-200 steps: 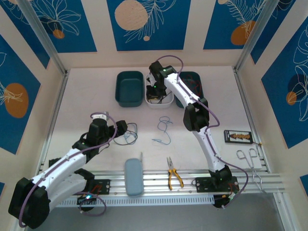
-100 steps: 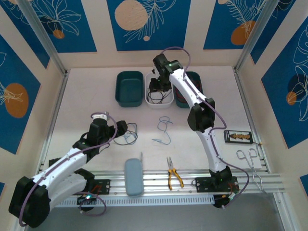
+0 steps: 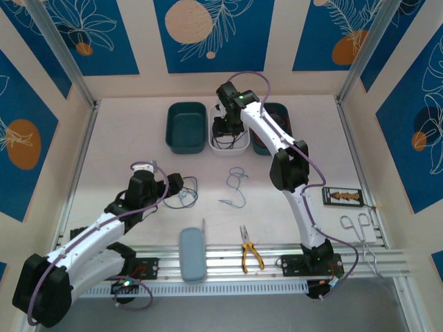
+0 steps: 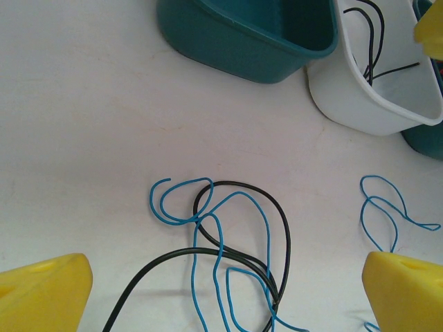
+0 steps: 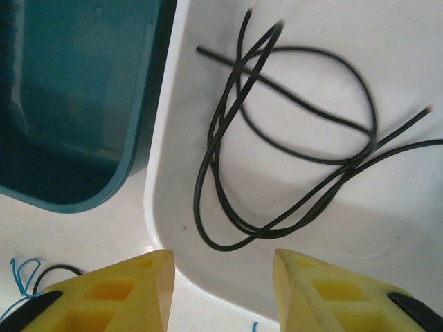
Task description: Untangle the cables
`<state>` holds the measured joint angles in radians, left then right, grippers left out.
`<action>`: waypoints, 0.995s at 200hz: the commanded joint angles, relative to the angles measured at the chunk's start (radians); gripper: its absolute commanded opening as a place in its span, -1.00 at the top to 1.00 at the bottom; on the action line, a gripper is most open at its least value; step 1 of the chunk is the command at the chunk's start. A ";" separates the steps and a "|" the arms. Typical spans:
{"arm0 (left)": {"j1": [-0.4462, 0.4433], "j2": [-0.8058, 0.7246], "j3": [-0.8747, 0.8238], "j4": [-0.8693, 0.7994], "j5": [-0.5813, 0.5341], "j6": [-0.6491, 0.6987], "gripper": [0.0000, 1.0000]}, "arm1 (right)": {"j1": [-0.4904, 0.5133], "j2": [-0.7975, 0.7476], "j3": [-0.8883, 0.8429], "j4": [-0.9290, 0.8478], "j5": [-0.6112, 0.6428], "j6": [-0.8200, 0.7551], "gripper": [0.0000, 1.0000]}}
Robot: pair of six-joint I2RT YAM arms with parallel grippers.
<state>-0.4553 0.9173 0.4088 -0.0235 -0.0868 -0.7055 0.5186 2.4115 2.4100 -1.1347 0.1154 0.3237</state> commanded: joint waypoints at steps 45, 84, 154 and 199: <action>0.010 -0.031 0.001 -0.020 -0.015 0.000 -1.00 | 0.025 0.043 -0.011 0.028 -0.040 0.022 0.38; 0.010 -0.032 -0.001 -0.027 -0.016 0.000 -1.00 | 0.013 0.101 0.042 0.010 -0.013 0.020 0.55; 0.010 -0.034 -0.001 -0.027 -0.015 0.000 -1.00 | -0.017 0.144 0.084 0.055 0.078 0.028 1.00; 0.010 -0.038 -0.002 -0.034 -0.015 0.001 -1.00 | -0.030 0.170 0.150 0.050 0.043 0.033 0.87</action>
<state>-0.4553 0.8974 0.4084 -0.0410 -0.0875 -0.7055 0.4938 2.5580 2.5168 -1.0817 0.1768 0.3492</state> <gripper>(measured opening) 0.998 0.047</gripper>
